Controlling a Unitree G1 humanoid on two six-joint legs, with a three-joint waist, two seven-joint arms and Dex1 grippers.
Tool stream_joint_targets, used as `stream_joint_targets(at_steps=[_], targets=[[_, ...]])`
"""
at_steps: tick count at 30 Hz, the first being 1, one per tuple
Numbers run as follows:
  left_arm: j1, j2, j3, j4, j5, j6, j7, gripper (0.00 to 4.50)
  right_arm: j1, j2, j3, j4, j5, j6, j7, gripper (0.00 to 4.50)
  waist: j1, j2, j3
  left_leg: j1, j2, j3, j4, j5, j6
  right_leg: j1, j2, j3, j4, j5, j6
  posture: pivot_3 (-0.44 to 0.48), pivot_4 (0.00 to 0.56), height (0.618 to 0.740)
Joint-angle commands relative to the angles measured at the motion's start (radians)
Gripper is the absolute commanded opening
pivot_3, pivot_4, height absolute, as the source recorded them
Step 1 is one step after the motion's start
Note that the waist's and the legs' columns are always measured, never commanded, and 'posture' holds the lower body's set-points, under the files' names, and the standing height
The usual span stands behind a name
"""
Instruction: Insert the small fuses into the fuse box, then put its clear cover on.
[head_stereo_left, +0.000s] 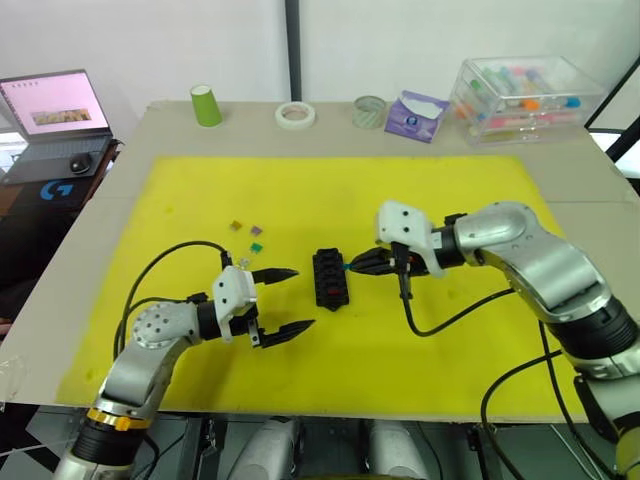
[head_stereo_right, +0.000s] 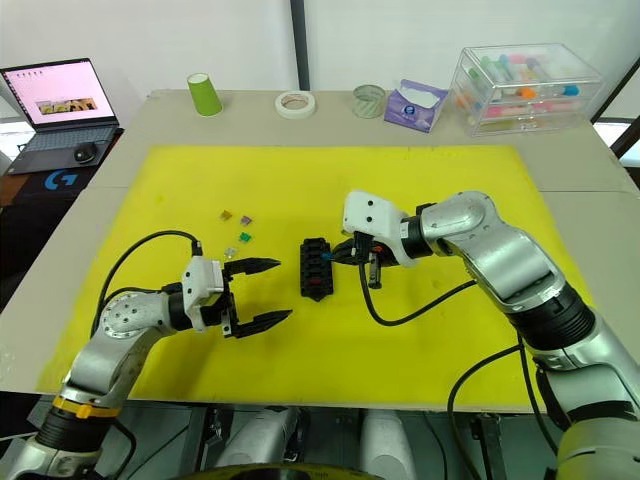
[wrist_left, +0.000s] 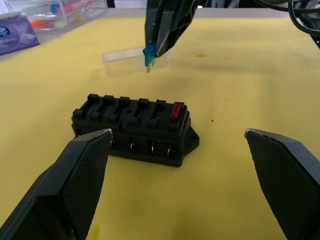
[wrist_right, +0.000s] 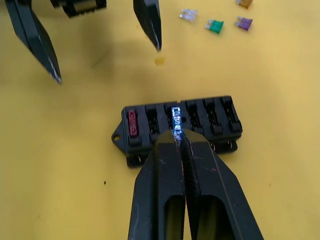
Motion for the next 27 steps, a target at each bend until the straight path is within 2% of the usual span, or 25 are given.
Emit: stream_joint_targets(at_steps=[1,27], targets=[[-0.01,0.002,-0.006,-0.018,-0.003,-0.026,-0.011,4.47,-0.018,0.008,0.003,-0.025,-0.036,-0.03,0.008,0.0,0.0,0.0,0.0,0.0,0.0,0.0,0.0,0.0,0.0,0.0,0.0,0.0,0.0,0.0,0.0,0.0,0.15,0.74],[-0.109,-0.016,-0.03,0.03,0.034,-0.007,0.021,4.47,-0.034,0.102,0.052,0.056,-0.169,-0.141,0.079,0.0,-0.001,0.0,0.0,0.0,0.0,0.0,0.0,0.0,0.0,0.0,0.0,0.0,0.0,0.0,0.0,0.0,0.15,0.74]])
